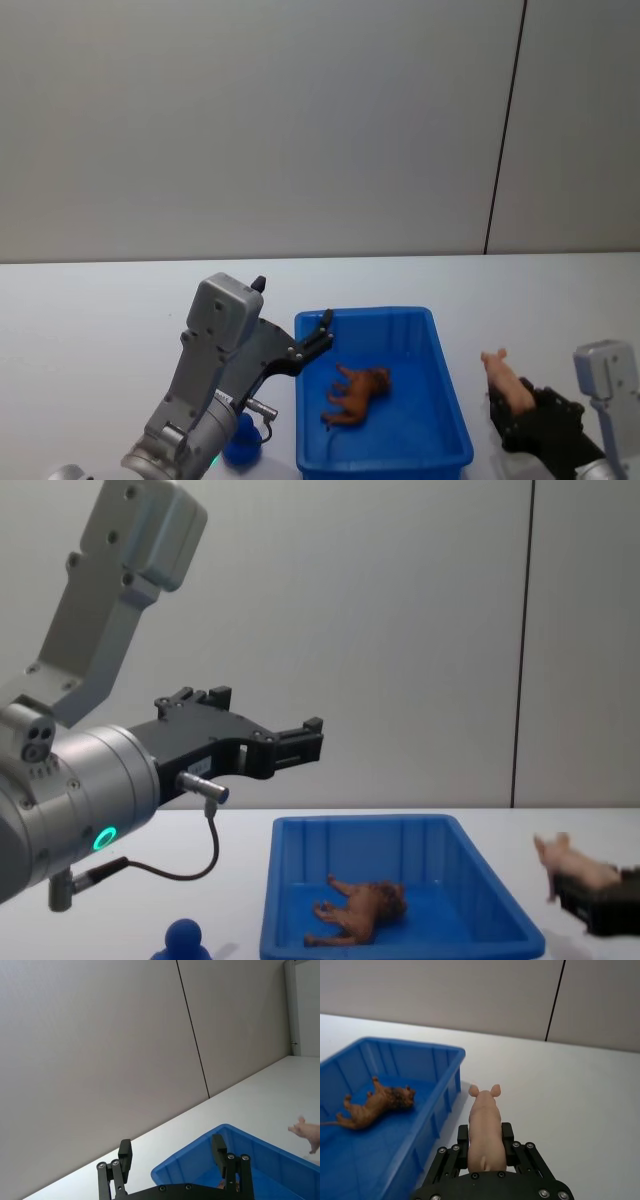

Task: Pick up the two dolls from the table and place them into the box.

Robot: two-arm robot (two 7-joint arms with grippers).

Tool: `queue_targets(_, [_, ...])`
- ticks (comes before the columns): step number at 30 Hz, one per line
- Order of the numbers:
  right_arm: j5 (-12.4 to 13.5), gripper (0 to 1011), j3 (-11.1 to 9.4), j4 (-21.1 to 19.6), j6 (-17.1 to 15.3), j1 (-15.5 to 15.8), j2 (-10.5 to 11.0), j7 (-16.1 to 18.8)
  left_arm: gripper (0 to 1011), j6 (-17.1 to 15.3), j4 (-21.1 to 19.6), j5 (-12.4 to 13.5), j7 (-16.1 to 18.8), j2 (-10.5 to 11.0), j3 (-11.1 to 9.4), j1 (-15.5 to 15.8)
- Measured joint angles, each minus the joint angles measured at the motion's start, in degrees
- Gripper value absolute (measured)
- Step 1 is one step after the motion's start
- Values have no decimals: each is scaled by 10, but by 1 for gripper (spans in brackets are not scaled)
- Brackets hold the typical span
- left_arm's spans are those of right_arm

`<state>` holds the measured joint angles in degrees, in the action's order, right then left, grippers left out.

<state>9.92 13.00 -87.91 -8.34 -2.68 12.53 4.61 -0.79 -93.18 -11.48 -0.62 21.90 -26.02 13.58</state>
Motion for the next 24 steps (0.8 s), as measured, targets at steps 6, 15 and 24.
queue_targets(6, [-1, 378, -1, -26, 11, -2, 0, 7, 1001, 0, 0, 0, 0, 0, 0, 0])
queue_targets(15, [-2, 378, 4, -42, 19, -15, -8, 40, 1001, 0, 0, 0, 0, 0, 0, 0])
queue_targets(24, [-12, 378, 17, -26, 19, -36, -25, 76, 1001, 0, 0, 0, 0, 0, 0, 0])
